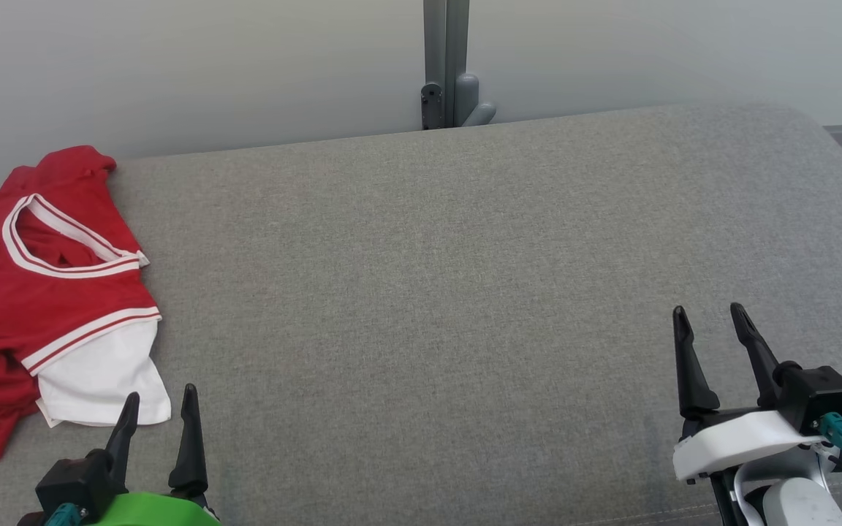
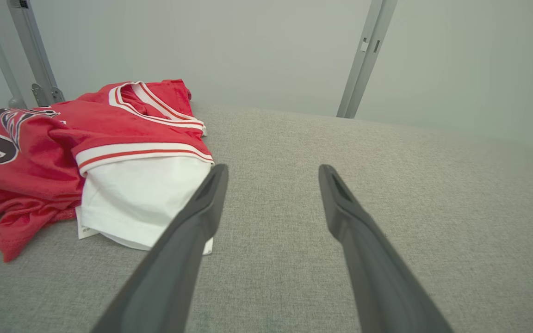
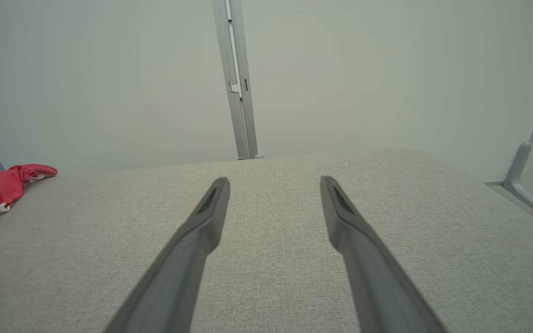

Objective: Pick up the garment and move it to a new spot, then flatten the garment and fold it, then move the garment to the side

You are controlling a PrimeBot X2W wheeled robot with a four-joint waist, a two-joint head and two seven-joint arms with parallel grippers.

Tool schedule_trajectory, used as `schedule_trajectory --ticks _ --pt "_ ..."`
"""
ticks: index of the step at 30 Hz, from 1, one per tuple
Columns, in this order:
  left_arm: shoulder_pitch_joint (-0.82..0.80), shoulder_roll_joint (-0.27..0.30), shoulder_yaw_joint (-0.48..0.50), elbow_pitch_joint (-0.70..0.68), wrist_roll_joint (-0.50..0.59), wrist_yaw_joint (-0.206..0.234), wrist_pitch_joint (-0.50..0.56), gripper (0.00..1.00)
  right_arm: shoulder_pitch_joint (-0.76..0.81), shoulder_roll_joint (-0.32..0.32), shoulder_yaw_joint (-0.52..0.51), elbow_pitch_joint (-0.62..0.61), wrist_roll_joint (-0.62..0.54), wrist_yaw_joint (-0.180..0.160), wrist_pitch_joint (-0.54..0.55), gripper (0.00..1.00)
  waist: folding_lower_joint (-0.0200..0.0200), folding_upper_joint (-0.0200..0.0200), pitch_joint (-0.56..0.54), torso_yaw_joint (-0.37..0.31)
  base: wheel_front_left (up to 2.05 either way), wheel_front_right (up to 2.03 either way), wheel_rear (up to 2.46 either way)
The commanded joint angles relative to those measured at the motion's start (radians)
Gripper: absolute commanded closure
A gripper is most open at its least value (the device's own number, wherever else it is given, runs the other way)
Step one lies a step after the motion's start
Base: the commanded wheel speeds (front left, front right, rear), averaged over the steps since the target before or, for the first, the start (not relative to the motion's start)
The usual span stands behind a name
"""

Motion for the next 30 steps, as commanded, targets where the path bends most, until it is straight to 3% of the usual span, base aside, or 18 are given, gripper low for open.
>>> schedule_trajectory --ticks 1,23,30 --pt "0.000 0.003 0.003 -0.002 0.022 -0.003 -0.009 0.00 0.004 -0.006 -0.004 -0.002 -0.005 0.000 -0.010 0.00 0.0000 0.0091 0.000 0.000 0.00 0.00 0.00" --pt "0.016 0.000 0.018 0.012 0.158 -0.004 -0.049 0.00 0.021 -0.007 0.007 0.041 -0.110 0.000 -0.050 0.00 0.0000 0.0110 -0.014 0.002 0.00 0.00 0.00" --pt "0.018 -0.004 0.023 0.013 0.151 -0.004 -0.050 0.00 0.022 -0.007 0.017 0.051 -0.075 0.000 -0.053 0.00 0.0000 0.0113 -0.015 0.000 0.00 0.00 0.00"
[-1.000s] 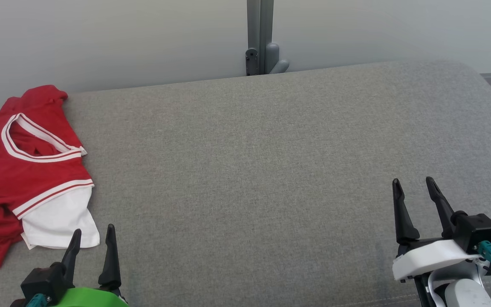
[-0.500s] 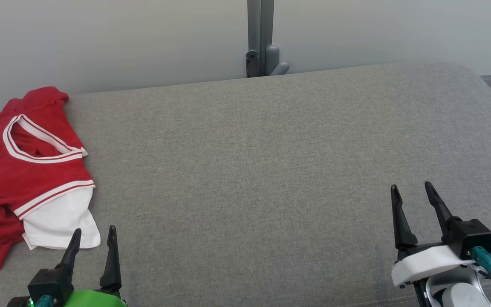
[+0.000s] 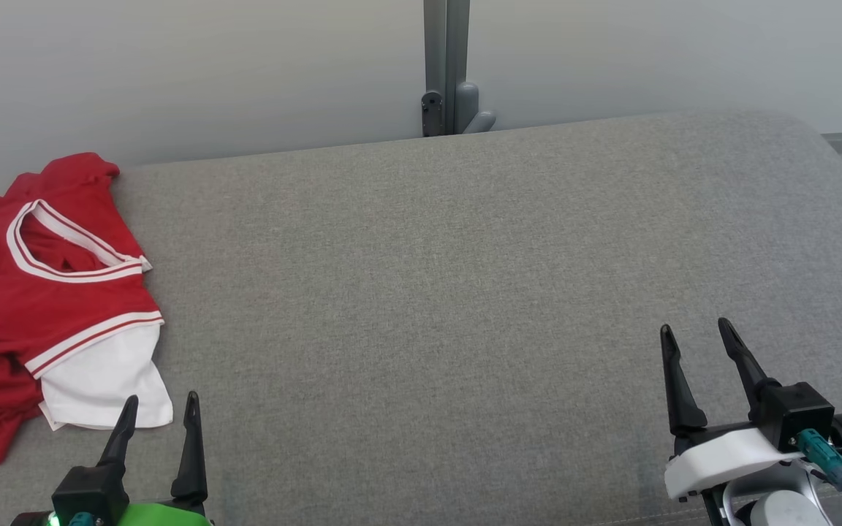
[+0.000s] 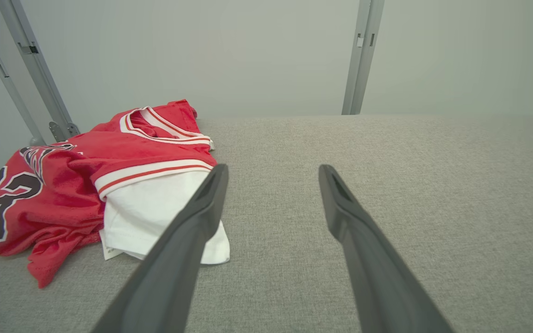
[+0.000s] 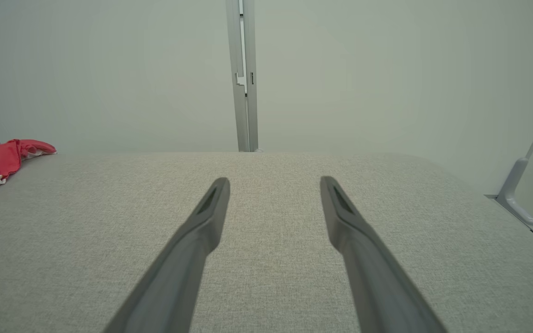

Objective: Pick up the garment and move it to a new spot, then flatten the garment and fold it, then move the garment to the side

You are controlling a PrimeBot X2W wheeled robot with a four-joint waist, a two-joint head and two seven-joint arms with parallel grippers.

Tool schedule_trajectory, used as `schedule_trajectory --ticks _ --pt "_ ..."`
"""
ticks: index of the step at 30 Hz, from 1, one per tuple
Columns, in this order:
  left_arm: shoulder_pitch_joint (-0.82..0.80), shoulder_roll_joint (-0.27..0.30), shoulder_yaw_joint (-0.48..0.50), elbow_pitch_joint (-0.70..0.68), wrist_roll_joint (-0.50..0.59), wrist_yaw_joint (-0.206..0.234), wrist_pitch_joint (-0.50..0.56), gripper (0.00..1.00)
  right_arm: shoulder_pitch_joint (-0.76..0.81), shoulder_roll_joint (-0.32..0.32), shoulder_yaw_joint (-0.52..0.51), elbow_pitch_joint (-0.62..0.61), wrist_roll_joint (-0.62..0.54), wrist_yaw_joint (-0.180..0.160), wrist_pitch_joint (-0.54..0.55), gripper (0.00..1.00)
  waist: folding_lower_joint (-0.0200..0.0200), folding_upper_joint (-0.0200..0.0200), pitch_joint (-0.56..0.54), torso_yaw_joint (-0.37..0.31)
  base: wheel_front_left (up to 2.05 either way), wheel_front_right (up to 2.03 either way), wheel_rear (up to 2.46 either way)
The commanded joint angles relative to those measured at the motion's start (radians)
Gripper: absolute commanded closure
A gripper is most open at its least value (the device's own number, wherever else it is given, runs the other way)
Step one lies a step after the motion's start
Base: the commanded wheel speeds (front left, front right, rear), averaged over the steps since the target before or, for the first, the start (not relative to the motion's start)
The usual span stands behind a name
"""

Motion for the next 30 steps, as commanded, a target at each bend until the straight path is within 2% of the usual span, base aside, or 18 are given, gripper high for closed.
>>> schedule_trajectory --ticks 1,21,25,30 --pt "0.007 0.000 0.005 0.002 -0.008 -0.003 0.000 0.00 0.009 -0.005 0.001 0.004 0.007 0.000 -0.004 0.00 0.0000 0.0113 0.000 -0.001 0.00 0.00 0.00" --pt "-0.010 0.008 0.004 0.010 -0.027 -0.003 0.000 0.00 0.013 -0.005 -0.003 0.009 0.030 0.000 -0.004 0.00 0.0000 0.0113 0.002 -0.005 0.00 0.00 0.00" --pt "-0.013 0.005 -0.002 0.014 -0.028 -0.003 0.000 0.00 0.018 -0.004 0.004 0.010 0.030 0.000 -0.004 0.00 0.0000 0.0113 -0.004 0.025 0.00 0.00 0.00" --pt "-0.009 0.001 0.001 0.016 -0.024 -0.003 0.000 0.00 0.025 -0.004 0.022 0.014 0.038 0.000 -0.003 0.00 0.0000 0.0113 -0.011 0.098 0.00 0.00 0.00"
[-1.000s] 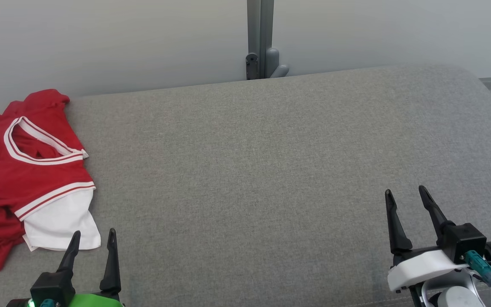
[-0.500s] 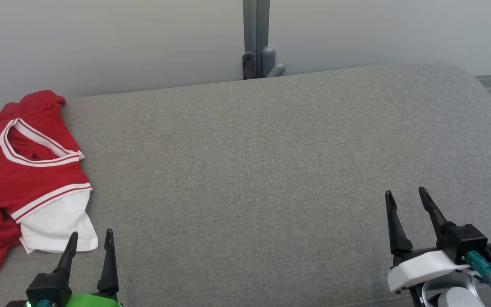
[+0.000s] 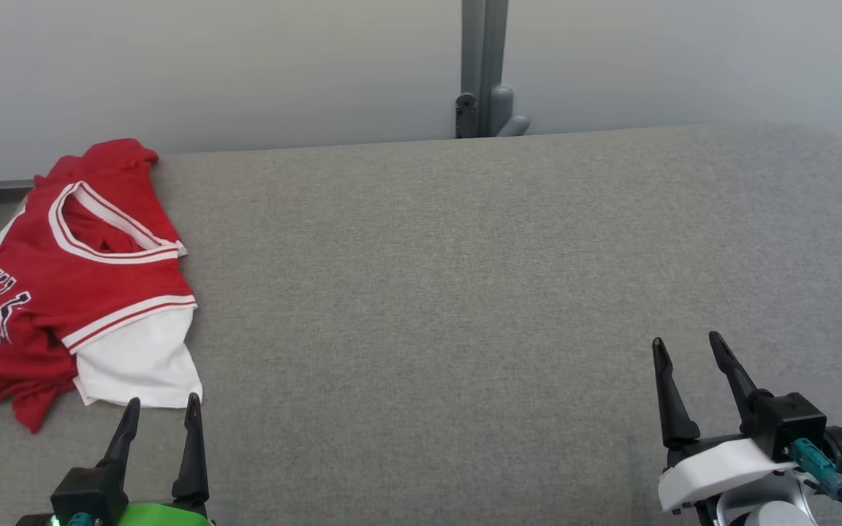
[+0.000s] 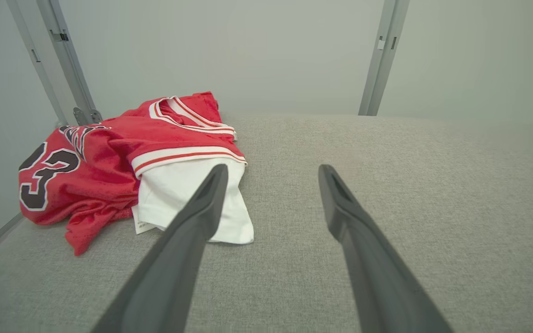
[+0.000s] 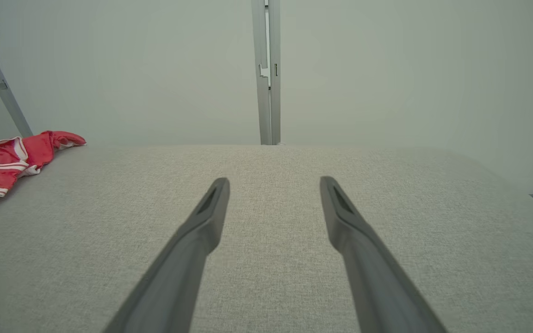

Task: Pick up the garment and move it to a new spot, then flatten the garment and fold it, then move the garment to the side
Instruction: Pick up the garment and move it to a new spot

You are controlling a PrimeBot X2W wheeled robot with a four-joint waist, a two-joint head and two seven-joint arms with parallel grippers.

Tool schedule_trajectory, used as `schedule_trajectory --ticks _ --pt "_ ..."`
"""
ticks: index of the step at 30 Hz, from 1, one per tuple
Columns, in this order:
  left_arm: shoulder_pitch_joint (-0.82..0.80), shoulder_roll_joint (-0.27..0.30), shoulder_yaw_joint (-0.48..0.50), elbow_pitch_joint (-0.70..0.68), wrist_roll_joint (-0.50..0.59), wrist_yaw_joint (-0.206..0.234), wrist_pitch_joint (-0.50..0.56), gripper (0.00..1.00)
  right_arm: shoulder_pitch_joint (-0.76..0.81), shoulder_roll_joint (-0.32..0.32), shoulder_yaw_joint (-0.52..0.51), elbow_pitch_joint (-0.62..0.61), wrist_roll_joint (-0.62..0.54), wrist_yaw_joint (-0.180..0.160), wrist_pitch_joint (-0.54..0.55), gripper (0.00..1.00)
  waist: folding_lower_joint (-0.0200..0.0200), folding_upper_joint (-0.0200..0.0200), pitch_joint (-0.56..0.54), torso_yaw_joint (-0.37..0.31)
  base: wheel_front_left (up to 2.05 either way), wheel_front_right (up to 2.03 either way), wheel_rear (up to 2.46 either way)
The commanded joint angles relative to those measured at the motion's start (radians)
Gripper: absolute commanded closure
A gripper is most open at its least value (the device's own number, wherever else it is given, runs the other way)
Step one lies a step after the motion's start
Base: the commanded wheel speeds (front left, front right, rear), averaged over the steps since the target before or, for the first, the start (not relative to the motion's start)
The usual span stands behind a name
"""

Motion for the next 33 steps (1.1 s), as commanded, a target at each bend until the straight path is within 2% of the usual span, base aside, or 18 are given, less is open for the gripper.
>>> schedule_trajectory --ticks 1,9,16,24,28,33 --pt "-0.001 0.002 0.005 0.002 0.004 -0.003 0.000 0.00 0.009 -0.004 0.004 0.003 0.012 0.000 -0.003 0.00 0.0000 0.0113 -0.009 0.063 0.00 0.00 0.00" --pt "0.027 0.004 0.033 0.004 0.011 -0.003 0.000 0.00 0.003 -0.004 0.041 0.011 0.024 0.000 -0.003 0.00 0.0000 0.0113 -0.022 0.211 0.00 0.00 0.00" --pt "0.043 0.004 0.041 0.001 0.007 -0.003 0.000 0.00 -0.008 -0.004 0.068 0.013 0.038 0.000 -0.003 0.00 0.0000 0.0113 -0.027 0.277 0.00 0.00 0.00" --pt "0.021 0.000 0.051 -0.006 -0.010 -0.003 0.000 0.00 -0.016 -0.004 0.079 0.008 0.033 0.000 -0.003 0.00 0.0000 0.0113 0.004 0.284 0.00 0.00 0.00" --pt "-0.011 -0.010 0.078 0.007 -0.059 -0.003 0.000 0.00 -0.032 -0.004 0.081 0.001 0.020 0.000 -0.003 0.00 0.0000 0.0113 0.043 0.268 0.00 0.00 0.00" --pt "-0.122 -0.022 0.105 0.054 -0.129 -0.003 0.000 0.00 -0.079 -0.004 0.063 -0.013 -0.012 0.000 -0.003 0.00 0.0000 0.0113 0.146 0.238 0.00 0.00 0.00"
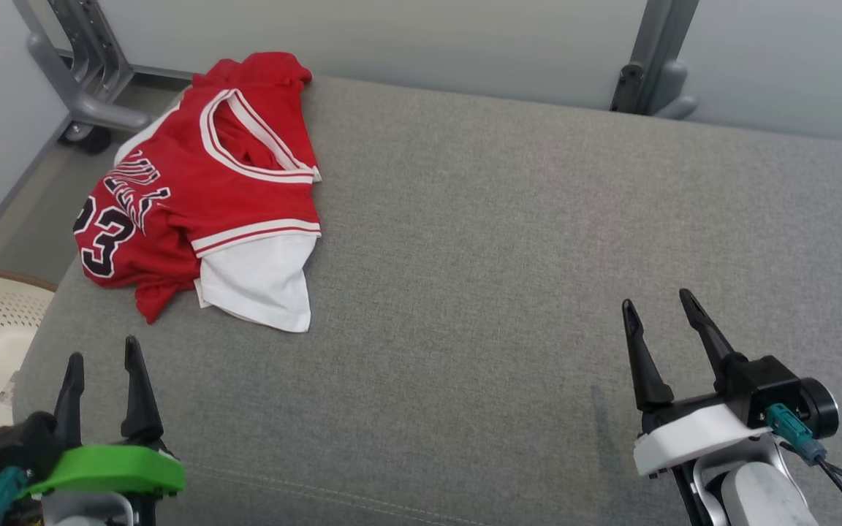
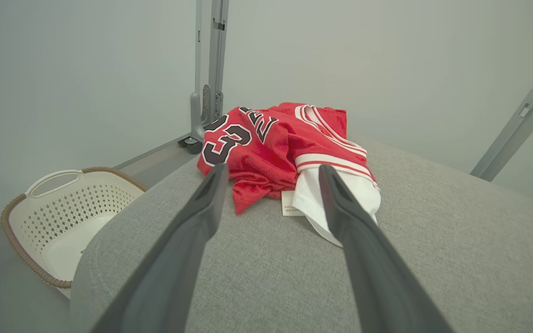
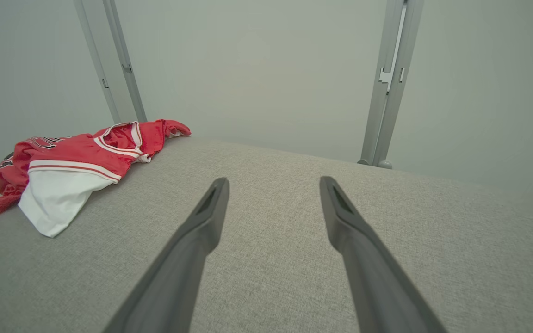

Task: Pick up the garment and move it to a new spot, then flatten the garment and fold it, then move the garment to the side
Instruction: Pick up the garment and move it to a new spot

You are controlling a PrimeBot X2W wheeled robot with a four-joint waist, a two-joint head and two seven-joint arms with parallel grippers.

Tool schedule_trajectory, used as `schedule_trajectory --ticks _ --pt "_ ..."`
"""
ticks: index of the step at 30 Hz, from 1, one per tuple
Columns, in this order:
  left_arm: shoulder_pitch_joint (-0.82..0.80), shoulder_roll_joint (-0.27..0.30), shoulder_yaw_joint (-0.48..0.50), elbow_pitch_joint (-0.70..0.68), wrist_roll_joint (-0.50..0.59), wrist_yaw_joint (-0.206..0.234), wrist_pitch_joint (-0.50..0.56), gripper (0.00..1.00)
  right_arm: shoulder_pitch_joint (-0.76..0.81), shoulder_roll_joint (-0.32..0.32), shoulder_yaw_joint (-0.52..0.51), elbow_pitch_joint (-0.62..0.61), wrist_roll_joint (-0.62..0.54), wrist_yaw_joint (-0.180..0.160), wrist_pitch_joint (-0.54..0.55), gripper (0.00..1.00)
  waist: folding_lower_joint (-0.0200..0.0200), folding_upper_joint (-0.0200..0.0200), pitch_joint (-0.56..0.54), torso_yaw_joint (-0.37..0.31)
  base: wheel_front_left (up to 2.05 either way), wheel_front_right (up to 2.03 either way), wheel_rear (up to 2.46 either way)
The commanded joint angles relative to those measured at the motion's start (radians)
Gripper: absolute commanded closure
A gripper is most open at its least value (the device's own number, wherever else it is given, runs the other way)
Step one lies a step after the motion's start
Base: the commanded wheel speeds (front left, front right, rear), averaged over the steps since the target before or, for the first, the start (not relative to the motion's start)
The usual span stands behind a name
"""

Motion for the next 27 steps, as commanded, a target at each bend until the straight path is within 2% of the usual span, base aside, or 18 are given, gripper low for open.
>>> schedule_trajectory --ticks 1,6,13,20,27 --pt "-0.039 -0.004 0.003 0.011 -0.012 -0.003 0.000 0.00 -0.022 -0.004 -0.004 -0.007 -0.009 0.000 -0.003 0.00 0.0000 0.0113 0.104 -0.044 0.00 0.00 0.00" --pt "-0.230 0.006 0.011 0.120 -0.138 -0.003 0.009 0.00 -0.089 -0.005 -0.013 -0.030 -0.052 0.000 -0.003 0.00 0.0000 0.0113 0.247 -0.071 0.00 0.00 0.00" --pt "-0.489 0.070 0.030 0.336 -0.242 -0.003 0.040 0.00 -0.166 -0.005 0.001 -0.056 -0.091 0.000 -0.003 0.00 0.0000 0.0113 0.403 -0.104 0.00 0.00 0.00" --pt "-0.679 0.127 0.066 0.555 -0.345 -0.003 0.106 0.00 -0.208 -0.005 0.000 -0.070 -0.117 0.000 -0.003 0.00 0.0000 0.0113 0.478 -0.127 0.00 0.00 0.00" --pt "-0.756 0.184 0.067 0.727 -0.366 -0.003 0.088 0.00 -0.233 -0.004 0.009 -0.082 -0.118 0.000 -0.003 0.00 0.0000 0.0113 0.492 -0.163 0.00 0.00 0.00"
